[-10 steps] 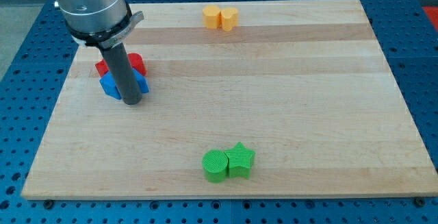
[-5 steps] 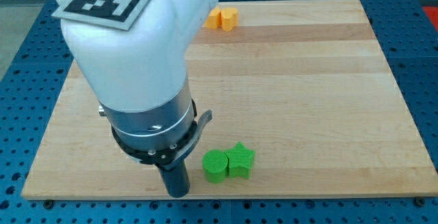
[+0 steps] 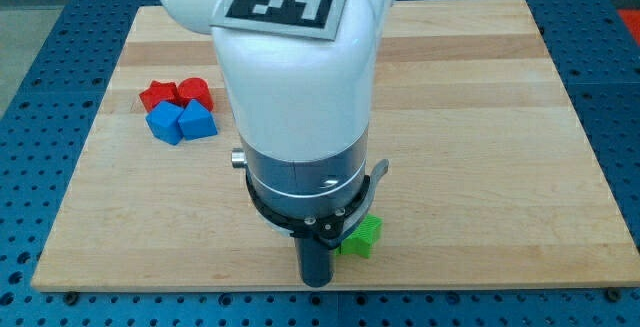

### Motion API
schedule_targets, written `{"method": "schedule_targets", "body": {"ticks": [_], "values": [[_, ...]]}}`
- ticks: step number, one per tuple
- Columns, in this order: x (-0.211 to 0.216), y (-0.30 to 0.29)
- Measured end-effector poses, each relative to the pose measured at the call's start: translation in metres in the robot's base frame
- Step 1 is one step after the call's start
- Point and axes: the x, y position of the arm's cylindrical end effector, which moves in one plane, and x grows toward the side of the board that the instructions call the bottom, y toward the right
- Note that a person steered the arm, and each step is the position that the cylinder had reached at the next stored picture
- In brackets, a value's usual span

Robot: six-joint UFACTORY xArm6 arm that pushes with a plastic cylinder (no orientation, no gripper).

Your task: Separate the green blocks from each other

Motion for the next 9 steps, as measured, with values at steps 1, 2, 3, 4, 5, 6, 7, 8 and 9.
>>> {"method": "schedule_targets", "body": {"ticks": [1, 2, 3, 4, 5, 6, 7, 8, 9], "values": [[-0.074, 0.001], [-0.138, 0.001], [-0.095, 0.001], [0.001, -0.006], [0.001, -0.006], [0.001, 0.012], [0.001, 0.014], [0.002, 0.056], [0.0, 0.072]]}}
